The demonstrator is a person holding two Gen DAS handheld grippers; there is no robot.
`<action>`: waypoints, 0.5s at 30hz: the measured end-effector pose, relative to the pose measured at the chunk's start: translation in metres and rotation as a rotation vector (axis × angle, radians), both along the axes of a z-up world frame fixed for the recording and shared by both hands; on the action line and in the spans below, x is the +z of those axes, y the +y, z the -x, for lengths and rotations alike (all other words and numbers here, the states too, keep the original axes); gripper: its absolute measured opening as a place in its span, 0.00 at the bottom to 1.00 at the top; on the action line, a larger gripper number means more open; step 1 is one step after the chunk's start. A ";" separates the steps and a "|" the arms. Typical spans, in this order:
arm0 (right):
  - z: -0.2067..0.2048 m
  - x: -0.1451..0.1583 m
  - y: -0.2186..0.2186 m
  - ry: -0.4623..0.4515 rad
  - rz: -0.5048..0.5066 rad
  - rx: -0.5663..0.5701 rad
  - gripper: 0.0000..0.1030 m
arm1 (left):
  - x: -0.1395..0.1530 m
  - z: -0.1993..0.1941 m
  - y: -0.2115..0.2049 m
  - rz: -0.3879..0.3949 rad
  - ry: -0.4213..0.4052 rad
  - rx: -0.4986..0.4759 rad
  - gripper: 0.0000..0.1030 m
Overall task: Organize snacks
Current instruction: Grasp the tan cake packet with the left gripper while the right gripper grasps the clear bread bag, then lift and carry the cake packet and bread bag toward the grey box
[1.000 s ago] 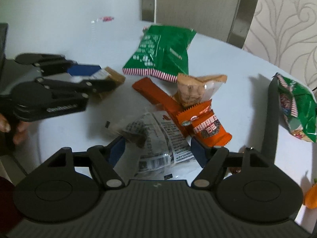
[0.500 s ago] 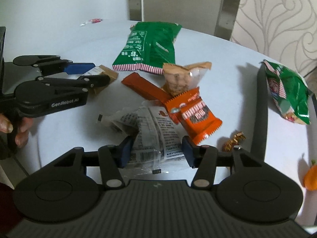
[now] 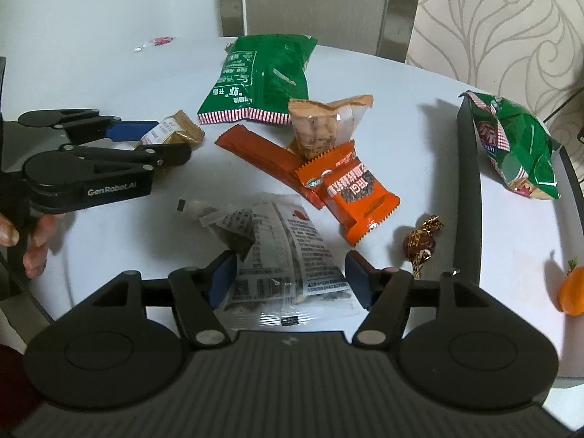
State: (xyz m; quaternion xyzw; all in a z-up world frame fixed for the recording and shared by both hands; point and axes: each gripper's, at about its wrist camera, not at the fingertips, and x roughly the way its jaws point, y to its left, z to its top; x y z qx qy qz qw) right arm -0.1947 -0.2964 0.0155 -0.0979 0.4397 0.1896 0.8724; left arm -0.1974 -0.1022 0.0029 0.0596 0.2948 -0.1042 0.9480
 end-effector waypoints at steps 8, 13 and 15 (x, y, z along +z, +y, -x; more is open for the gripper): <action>-0.001 0.002 0.008 -0.023 -0.010 0.016 0.74 | -0.001 -0.001 -0.001 -0.006 0.002 0.000 0.49; -0.006 -0.004 0.013 -0.019 0.001 0.025 0.73 | -0.001 -0.002 -0.002 -0.009 0.005 -0.001 0.52; -0.007 -0.004 0.012 -0.014 0.001 0.022 0.67 | -0.001 -0.003 -0.002 -0.011 0.007 -0.002 0.52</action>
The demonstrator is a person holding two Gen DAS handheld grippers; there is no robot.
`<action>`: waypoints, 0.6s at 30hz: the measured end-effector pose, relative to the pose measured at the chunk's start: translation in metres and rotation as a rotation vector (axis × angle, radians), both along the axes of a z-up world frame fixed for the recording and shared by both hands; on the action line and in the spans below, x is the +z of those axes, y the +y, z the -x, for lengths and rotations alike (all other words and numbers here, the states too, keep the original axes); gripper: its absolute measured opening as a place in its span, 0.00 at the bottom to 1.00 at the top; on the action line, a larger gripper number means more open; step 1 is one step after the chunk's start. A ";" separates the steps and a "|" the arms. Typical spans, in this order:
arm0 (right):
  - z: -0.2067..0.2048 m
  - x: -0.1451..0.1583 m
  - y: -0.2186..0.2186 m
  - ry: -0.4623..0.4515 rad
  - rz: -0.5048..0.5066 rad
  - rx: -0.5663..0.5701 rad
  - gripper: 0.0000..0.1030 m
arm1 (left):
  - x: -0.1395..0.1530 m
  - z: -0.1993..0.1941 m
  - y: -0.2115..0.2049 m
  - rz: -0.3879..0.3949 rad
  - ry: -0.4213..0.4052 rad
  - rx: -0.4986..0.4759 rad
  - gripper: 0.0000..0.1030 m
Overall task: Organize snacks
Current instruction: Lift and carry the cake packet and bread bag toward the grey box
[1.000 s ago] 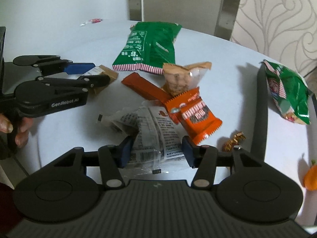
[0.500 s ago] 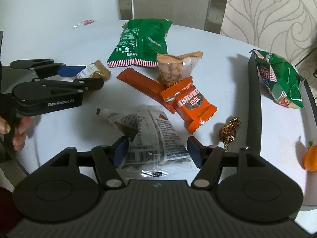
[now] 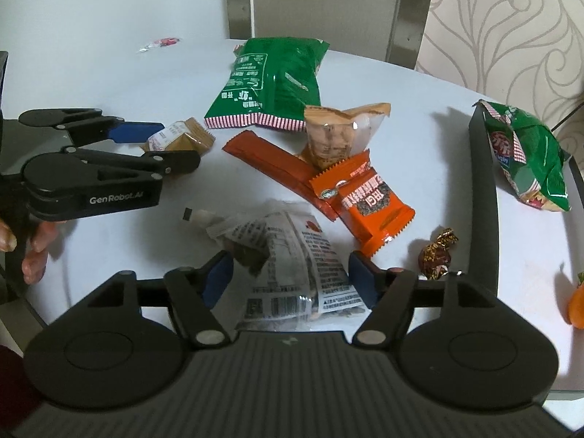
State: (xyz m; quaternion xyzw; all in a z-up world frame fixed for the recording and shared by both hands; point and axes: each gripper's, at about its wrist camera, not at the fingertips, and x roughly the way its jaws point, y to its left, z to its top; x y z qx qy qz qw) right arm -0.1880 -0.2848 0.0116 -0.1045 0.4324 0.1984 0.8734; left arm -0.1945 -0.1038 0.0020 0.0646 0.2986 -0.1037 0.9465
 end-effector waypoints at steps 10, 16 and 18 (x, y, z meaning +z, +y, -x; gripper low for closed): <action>0.004 0.002 -0.010 0.019 -0.034 -0.064 0.58 | -0.001 -0.004 0.001 0.009 0.024 -0.002 0.51; 0.009 0.003 -0.014 0.019 -0.051 -0.094 0.58 | -0.001 -0.003 0.000 0.000 0.015 -0.005 0.45; 0.011 0.003 -0.014 0.020 -0.058 -0.100 0.58 | -0.001 -0.002 0.001 0.002 0.011 -0.005 0.43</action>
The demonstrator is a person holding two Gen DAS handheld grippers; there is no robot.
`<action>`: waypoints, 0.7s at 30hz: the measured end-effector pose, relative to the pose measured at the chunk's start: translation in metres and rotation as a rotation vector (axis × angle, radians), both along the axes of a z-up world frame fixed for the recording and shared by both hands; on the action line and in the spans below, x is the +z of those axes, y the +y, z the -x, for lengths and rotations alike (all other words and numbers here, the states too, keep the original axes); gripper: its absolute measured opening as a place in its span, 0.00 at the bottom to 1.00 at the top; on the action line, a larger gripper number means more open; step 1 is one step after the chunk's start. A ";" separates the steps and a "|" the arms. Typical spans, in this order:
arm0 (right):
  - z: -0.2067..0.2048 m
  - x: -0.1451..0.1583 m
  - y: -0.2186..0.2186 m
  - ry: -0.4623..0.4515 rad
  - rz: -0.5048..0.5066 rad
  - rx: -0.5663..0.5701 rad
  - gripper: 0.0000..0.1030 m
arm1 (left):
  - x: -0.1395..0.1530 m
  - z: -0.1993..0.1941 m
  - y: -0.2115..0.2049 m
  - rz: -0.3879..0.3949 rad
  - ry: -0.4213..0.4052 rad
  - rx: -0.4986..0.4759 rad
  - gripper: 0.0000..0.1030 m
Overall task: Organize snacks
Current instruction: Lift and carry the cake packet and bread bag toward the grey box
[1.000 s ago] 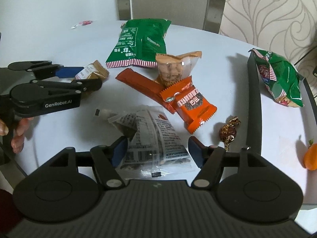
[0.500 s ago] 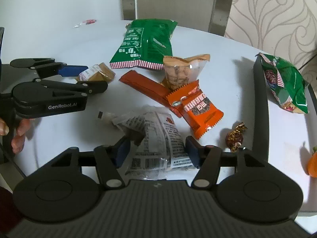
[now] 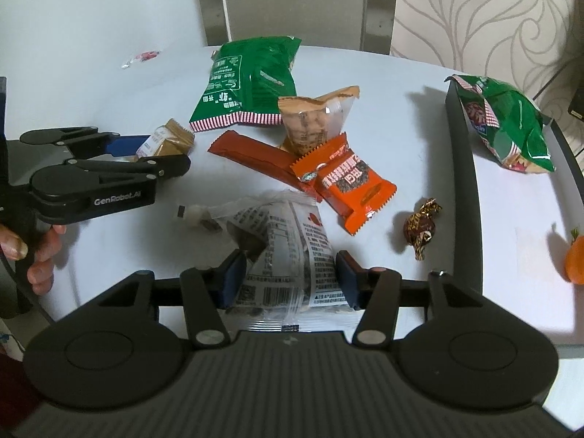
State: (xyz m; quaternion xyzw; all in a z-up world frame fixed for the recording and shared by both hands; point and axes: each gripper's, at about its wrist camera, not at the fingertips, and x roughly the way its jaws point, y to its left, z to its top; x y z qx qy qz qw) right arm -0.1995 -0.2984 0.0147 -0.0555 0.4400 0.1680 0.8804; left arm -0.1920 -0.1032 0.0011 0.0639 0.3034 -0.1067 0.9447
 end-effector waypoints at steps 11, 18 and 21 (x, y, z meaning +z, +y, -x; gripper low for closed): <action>0.011 0.004 0.001 0.007 -0.023 -0.016 0.57 | 0.002 -0.003 0.006 0.005 0.006 0.019 0.40; 0.017 0.007 0.003 0.016 -0.050 -0.013 0.57 | 0.007 -0.005 0.008 0.006 -0.009 0.027 0.40; 0.019 0.011 0.003 0.013 -0.065 -0.015 0.57 | 0.010 -0.007 0.008 0.010 -0.018 0.031 0.40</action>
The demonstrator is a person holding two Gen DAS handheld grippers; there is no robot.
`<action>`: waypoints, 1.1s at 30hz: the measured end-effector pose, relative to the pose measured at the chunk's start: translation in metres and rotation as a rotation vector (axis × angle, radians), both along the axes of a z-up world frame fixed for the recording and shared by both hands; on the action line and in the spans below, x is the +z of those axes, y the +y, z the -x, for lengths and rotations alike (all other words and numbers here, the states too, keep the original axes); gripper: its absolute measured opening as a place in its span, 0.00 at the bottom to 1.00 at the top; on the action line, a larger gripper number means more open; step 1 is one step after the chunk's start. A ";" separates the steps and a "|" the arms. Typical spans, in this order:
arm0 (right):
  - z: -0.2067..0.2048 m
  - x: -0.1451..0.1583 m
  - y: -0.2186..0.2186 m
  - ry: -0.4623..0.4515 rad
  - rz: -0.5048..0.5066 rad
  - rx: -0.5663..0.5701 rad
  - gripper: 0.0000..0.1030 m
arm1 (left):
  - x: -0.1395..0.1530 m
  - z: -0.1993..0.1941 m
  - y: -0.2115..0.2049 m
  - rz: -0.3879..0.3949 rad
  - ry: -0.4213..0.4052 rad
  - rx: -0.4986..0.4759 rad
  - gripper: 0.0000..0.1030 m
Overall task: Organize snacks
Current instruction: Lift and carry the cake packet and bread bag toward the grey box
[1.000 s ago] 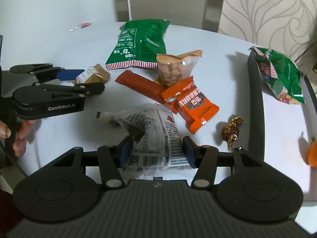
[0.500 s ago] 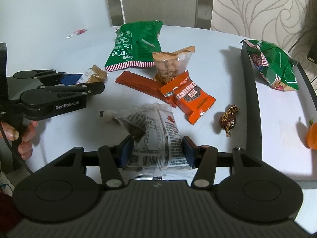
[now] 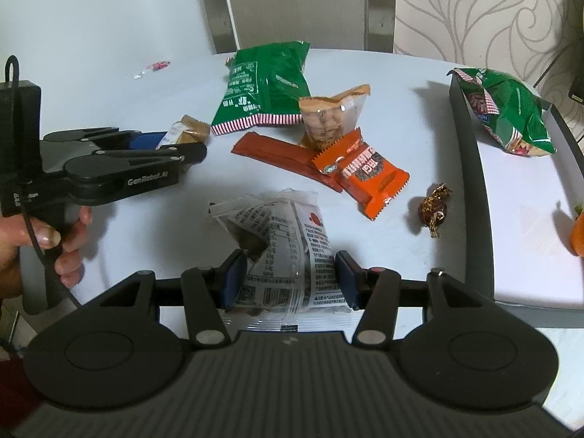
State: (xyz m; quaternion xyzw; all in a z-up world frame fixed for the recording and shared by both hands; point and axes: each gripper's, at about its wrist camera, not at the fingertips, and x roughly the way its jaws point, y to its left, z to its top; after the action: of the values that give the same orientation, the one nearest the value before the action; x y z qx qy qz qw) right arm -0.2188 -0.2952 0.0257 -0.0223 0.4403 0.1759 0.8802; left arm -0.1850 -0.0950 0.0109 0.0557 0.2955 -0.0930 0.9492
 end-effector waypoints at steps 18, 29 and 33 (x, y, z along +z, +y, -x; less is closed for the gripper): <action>0.010 0.028 -0.004 -0.040 -0.086 0.007 0.57 | 0.018 -0.008 -0.017 0.011 -0.028 0.001 0.40; 0.012 0.037 -0.020 -0.051 -0.121 -0.001 0.57 | 0.031 -0.015 -0.034 -0.008 -0.045 -0.004 0.40; 0.015 0.046 -0.029 -0.072 -0.141 -0.008 0.57 | 0.040 -0.016 -0.045 -0.006 -0.058 -0.032 0.40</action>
State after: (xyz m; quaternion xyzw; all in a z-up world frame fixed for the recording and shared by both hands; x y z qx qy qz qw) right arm -0.2334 -0.3237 0.0712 0.0354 0.3952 0.2018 0.8955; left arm -0.1694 -0.1396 0.0509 0.0662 0.2670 -0.1057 0.9556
